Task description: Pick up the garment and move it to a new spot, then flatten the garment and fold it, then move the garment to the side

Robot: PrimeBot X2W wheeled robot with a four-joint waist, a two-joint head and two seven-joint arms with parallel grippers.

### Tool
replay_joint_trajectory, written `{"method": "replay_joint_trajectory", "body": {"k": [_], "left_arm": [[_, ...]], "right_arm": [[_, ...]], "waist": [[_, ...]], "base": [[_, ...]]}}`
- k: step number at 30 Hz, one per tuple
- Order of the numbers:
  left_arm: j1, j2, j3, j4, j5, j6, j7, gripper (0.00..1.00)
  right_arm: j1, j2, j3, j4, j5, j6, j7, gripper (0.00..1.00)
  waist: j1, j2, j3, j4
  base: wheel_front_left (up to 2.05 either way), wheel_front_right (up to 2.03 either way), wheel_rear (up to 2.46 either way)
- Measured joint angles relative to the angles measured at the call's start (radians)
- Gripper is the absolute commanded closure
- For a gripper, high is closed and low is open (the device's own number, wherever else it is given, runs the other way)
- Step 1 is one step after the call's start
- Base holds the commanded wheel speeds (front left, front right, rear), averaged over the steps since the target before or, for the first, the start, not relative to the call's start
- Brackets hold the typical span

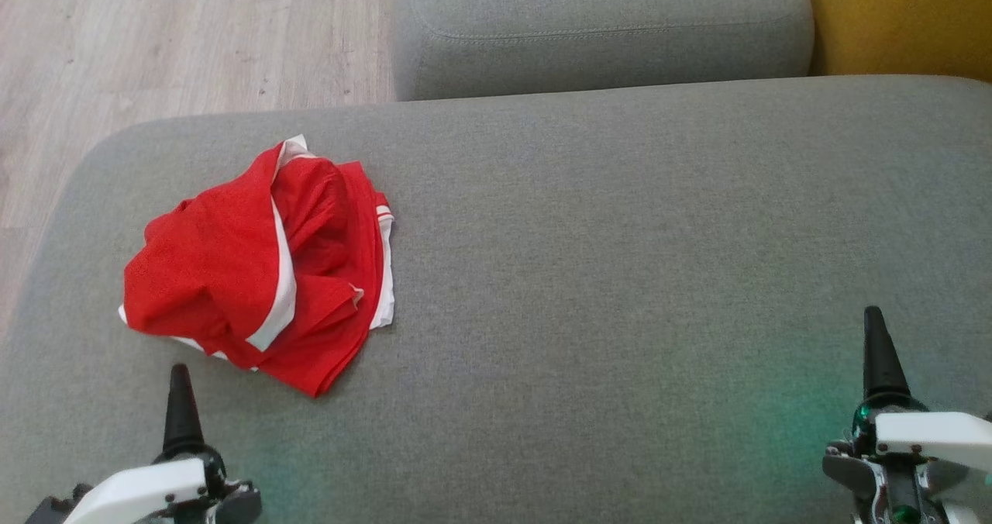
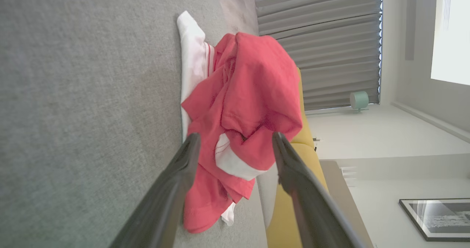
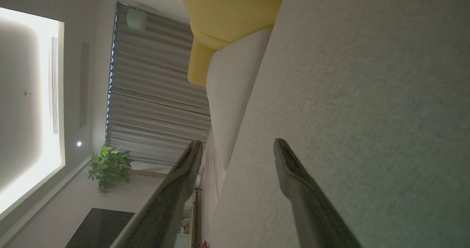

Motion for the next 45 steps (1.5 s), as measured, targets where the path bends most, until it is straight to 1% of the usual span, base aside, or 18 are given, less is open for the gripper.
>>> {"method": "replay_joint_trajectory", "body": {"k": [5, 12, 17, 23, 32, 33, 38, 45], "left_arm": [[0.0, 0.0, 0.0, -0.035, 0.085, 0.001, -0.017, 0.0], [-0.001, 0.0, -0.019, -0.089, 0.206, 0.035, -0.037, 0.0], [-0.002, 0.0, -0.051, -0.12, 0.3, 0.045, -0.051, 0.0], [-0.004, 0.001, -0.094, -0.129, 0.445, 0.053, -0.069, 0.0], [-0.019, 0.003, -0.165, -0.135, 0.648, 0.063, -0.095, 0.0], [-0.019, 0.003, -0.165, -0.135, 0.648, 0.063, -0.095, 0.0], [-0.025, 0.013, -0.203, -0.141, 0.737, 0.09, -0.109, 0.0], [-0.035, 0.026, -0.249, -0.141, 0.827, 0.124, -0.126, 0.0]], "right_arm": [[0.0, 0.0, 0.006, -0.033, -0.103, 0.0, -0.016, 0.0], [-0.001, 0.0, 0.021, -0.076, -0.248, 0.0, -0.034, 0.0], [-0.005, 0.0, 0.038, -0.101, -0.352, 0.0, -0.049, 0.0], [-0.006, 0.0, 0.059, -0.116, -0.475, 0.0, -0.065, 0.0], [-0.006, 0.0, 0.081, -0.137, -0.627, 0.0, -0.091, 0.0], [-0.006, 0.0, 0.081, -0.137, -0.627, 0.0, -0.091, 0.0], [-0.006, 0.0, 0.089, -0.149, -0.709, 0.0, -0.106, 0.0], [-0.006, 0.0, 0.107, -0.163, -0.821, 0.0, -0.124, 0.0]], "waist": [[0.0, 0.0, 0.004, 0.001], [0.0, 0.0, 0.008, 0.0], [0.0, 0.0, 0.01, 0.0], [0.0, 0.0, 0.012, 0.0], [0.0, 0.0, 0.017, 0.001], [0.0, 0.0, 0.017, 0.001], [0.0, 0.0, 0.022, 0.0], [0.0, 0.0, 0.024, 0.0]], "base": [[0.0, 0.0, 0.0], [0.0, 0.0, 0.0], [0.0, 0.0, 0.0], [0.0, 0.0, 0.0], [0.0, 0.0, 0.0], [0.0, 0.0, 0.0], [0.0, 0.0, 0.0], [0.0, 0.0, 0.0]]}}
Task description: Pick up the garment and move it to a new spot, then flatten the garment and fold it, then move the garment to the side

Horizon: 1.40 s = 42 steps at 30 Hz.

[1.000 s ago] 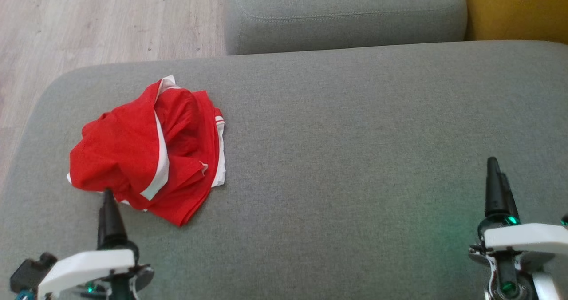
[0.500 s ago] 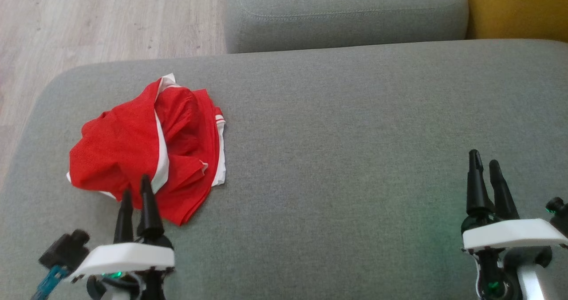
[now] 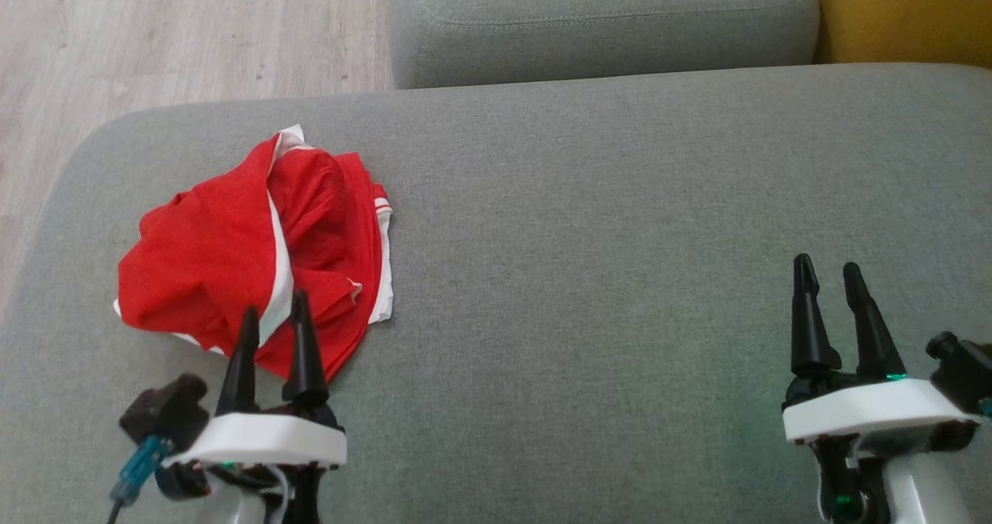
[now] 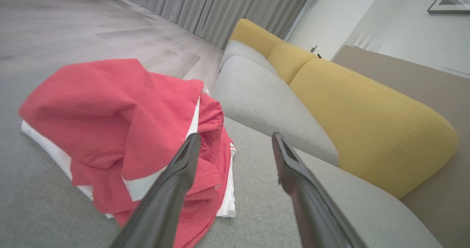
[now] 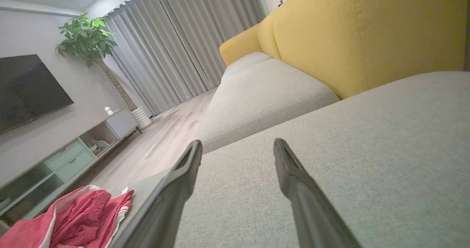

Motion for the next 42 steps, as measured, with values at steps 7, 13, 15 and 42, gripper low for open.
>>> {"method": "replay_joint_trajectory", "body": {"k": [7, 13, 15, 42], "left_arm": [[-0.017, 0.025, -0.058, 0.004, 0.092, 0.026, -0.022, 0.0], [-0.041, 0.048, -0.116, 0.007, 0.179, 0.053, -0.04, 0.0], [-0.049, 0.058, -0.13, 0.008, 0.21, 0.062, -0.046, 0.0], [-0.082, 0.058, -0.192, 0.0, 0.31, 0.11, -0.122, 0.0]], "right_arm": [[0.0, 0.0, 0.011, -0.007, -0.107, 0.0, -0.022, 0.0], [-0.007, 0.0, 0.013, -0.022, -0.213, 0.0, -0.04, 0.0], [-0.009, 0.0, 0.013, -0.022, -0.258, 0.0, -0.046, 0.0], [-0.009, -0.001, 0.025, -0.02, -0.458, 0.0, -0.121, 0.0]], "waist": [[0.0, 0.0, 0.002, -0.002], [0.0, 0.0, 0.006, -0.006], [0.0, 0.0, 0.006, -0.007], [0.0, 0.0, -0.005, -0.006]], "base": [[0.0, 0.0, 0.0], [0.0, 0.0, 0.0], [0.0, 0.0, 0.0], [0.0, 0.0, 0.0]]}}
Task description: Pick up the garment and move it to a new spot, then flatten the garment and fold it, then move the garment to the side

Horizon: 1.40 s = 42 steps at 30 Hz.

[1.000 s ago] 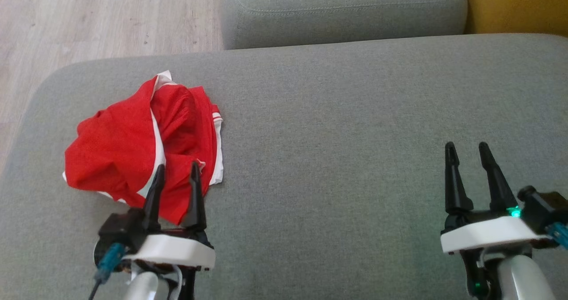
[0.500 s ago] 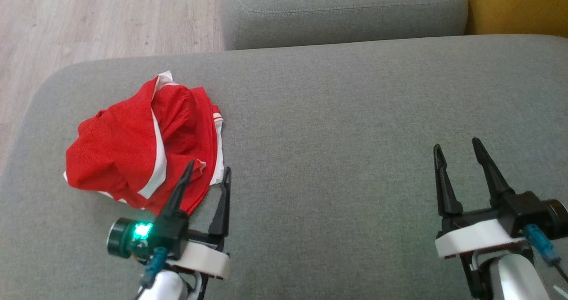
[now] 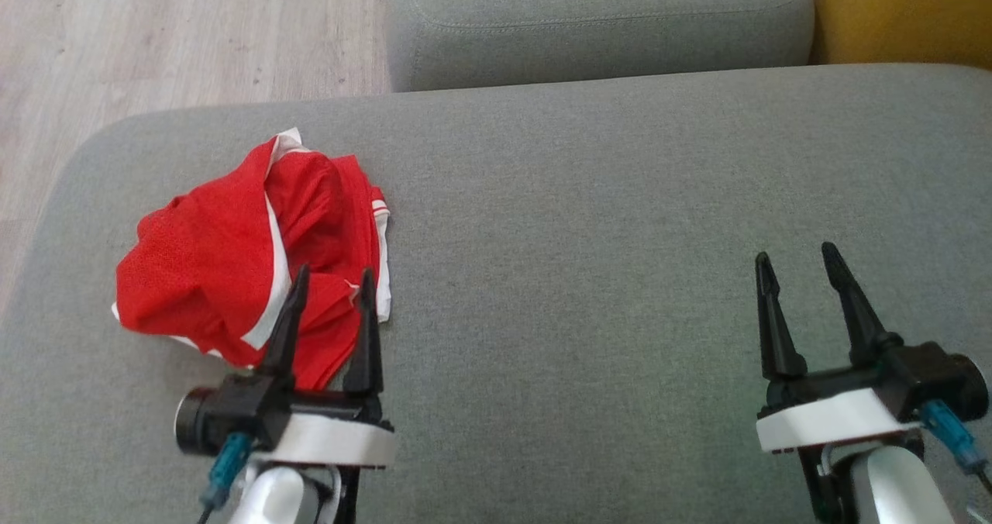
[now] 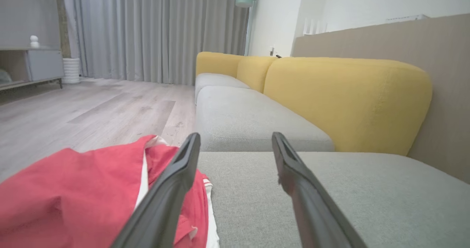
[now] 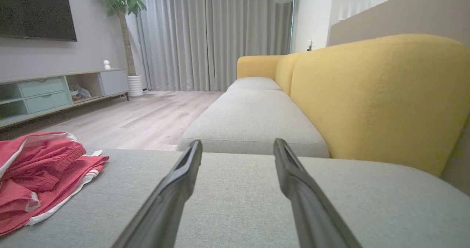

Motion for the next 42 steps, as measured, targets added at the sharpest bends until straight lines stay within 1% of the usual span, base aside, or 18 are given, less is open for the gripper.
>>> {"method": "replay_joint_trajectory", "body": {"k": [2, 3, 4, 9, 15, 20, 25, 29, 34, 42], "left_arm": [[0.026, -0.013, 0.028, 0.001, -0.002, -0.023, -0.007, 0.0], [0.052, -0.023, 0.052, 0.01, 0.026, -0.053, -0.017, 0.0], [0.052, -0.023, 0.052, 0.01, 0.026, -0.053, -0.017, 0.0], [0.058, -0.044, 0.068, 0.073, 0.072, -0.094, -0.028, 0.0], [0.058, -0.056, 0.085, 0.114, 0.081, -0.119, -0.028, 0.0], [0.057, -0.066, 0.11, 0.115, 0.089, -0.13, -0.028, 0.0], [0.057, -0.068, 0.114, 0.115, 0.09, -0.138, -0.028, 0.0], [0.056, -0.069, 0.116, 0.117, 0.099, -0.139, -0.028, 0.0], [0.056, -0.07, 0.128, 0.12, 0.106, -0.138, -0.028, 0.0], [0.056, -0.07, 0.145, 0.123, 0.106, -0.131, -0.028, 0.0]], "right_arm": [[0.0, 0.0, 0.001, 0.016, 0.019, 0.0, -0.008, 0.0], [0.001, 0.0, 0.002, 0.043, 0.04, 0.0, -0.018, 0.0], [0.001, 0.0, 0.002, 0.043, 0.04, 0.0, -0.018, 0.0], [0.001, 0.0, 0.01, 0.1, 0.07, 0.0, -0.029, 0.0], [0.001, 0.0, 0.014, 0.12, 0.079, 0.0, -0.029, 0.0], [0.001, 0.0, 0.014, 0.129, 0.086, 0.0, -0.029, 0.0], [0.0, 0.0, 0.012, 0.129, 0.087, 0.0, -0.029, 0.0], [0.0, 0.0, 0.013, 0.128, 0.087, 0.0, -0.029, 0.0], [0.001, 0.0, 0.032, 0.125, 0.087, 0.0, -0.029, 0.0], [0.001, -0.001, 0.061, 0.117, 0.091, 0.0, -0.029, 0.0]], "waist": [[0.0, 0.0, -0.003, -0.002], [0.0, 0.0, -0.006, -0.002], [0.0, 0.0, -0.006, -0.002], [0.0, 0.0, -0.01, -0.001], [0.0, 0.0, -0.01, 0.0], [0.0, 0.0, -0.009, 0.0], [0.0, 0.0, -0.006, 0.003], [0.0, 0.0, -0.002, 0.019], [0.0, 0.0, -0.002, 0.058], [0.0, 0.0, -0.01, 0.152]], "base": [[0.0, 0.0, 0.0], [0.0, 0.0, 0.0], [0.0, 0.0, 0.0], [0.0, 0.0, 0.0], [0.0, 0.0, 0.0], [0.0, 0.0, 0.0], [0.0, 0.0, 0.0], [0.0, 0.0, 0.0], [0.0, 0.0, 0.0], [0.0, 0.0, 0.0]]}}
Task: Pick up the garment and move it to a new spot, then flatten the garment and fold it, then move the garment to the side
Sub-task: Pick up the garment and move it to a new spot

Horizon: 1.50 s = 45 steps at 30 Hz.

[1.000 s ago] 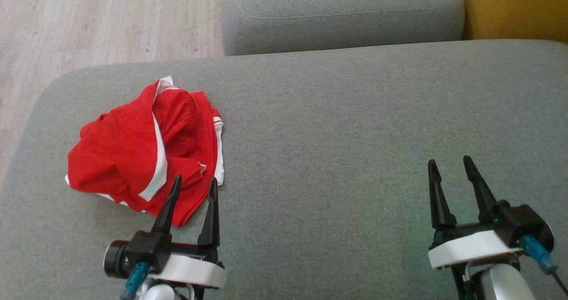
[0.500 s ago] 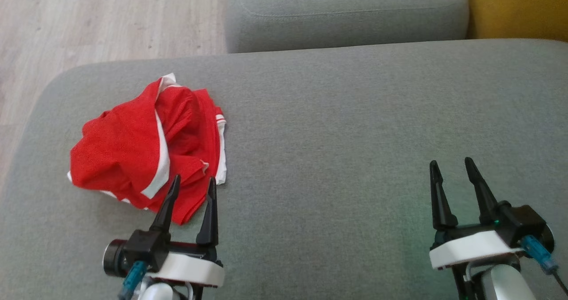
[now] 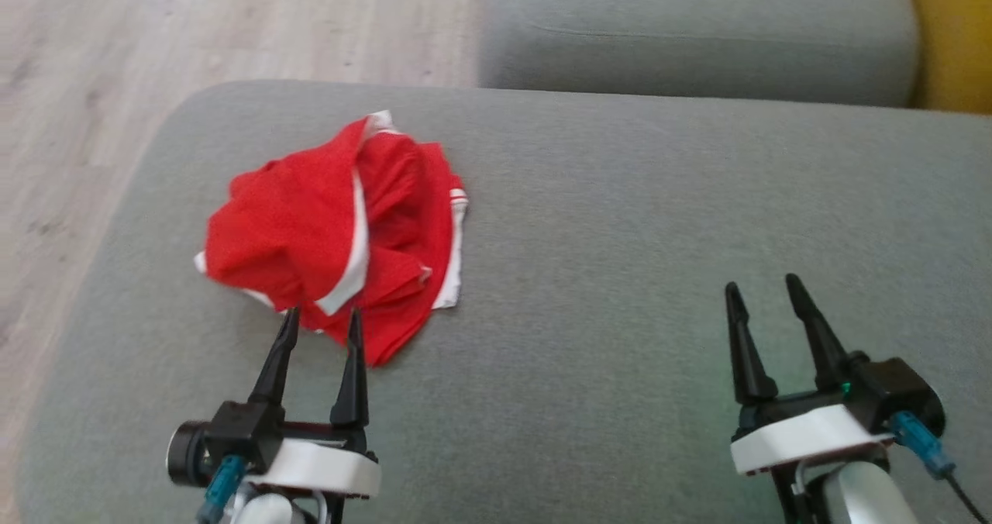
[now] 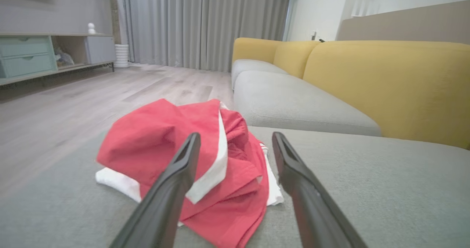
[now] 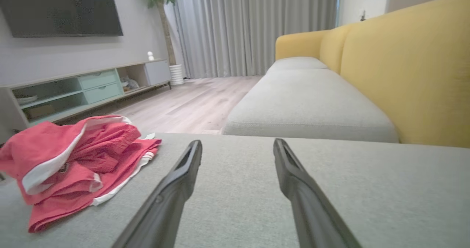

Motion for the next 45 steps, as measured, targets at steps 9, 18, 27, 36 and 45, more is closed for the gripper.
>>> {"method": "replay_joint_trajectory", "body": {"k": [9, 18, 27, 36, 45], "left_arm": [[0.003, 0.0, 0.028, -0.002, 0.01, 0.003, 0.0, 0.0], [0.034, 0.0, 0.03, -0.012, 0.021, 0.003, 0.0, 0.0], [0.044, 0.0, 0.03, -0.006, 0.025, 0.003, 0.0, 0.0], [0.024, 0.009, 0.025, 0.018, 0.064, -0.027, 0.0, 0.0], [-0.301, 0.079, -0.037, 0.206, 0.126, -0.074, 0.135, 0.0]], "right_arm": [[0.004, 0.0, 0.042, -0.001, 0.007, 0.0, 0.0, 0.0], [0.031, 0.0, 0.065, 0.0, 0.031, 0.0, 0.0, 0.0], [0.044, 0.0, 0.099, 0.0, 0.033, 0.0, 0.0, 0.0], [0.041, 0.0, 0.126, -0.002, 0.032, 0.0, 0.0, 0.0], [0.009, -0.001, 0.114, -0.002, 0.007, 0.0, 0.0, 0.0]], "waist": [[0.0, 0.0, -0.017, 0.1], [-0.0001, 0.0, -0.042, 0.168], [-0.0001, 0.0, -0.058, 0.211], [-0.0001, 0.0, -0.03, 0.186], [0.0001, 0.0, 0.056, 0.108]], "base": [[0.0, 0.0, 0.0], [0.0, 0.0, 0.0], [0.0, 0.0, 0.0], [0.0, 0.0, 0.0], [0.0, 0.0, 0.0]]}}
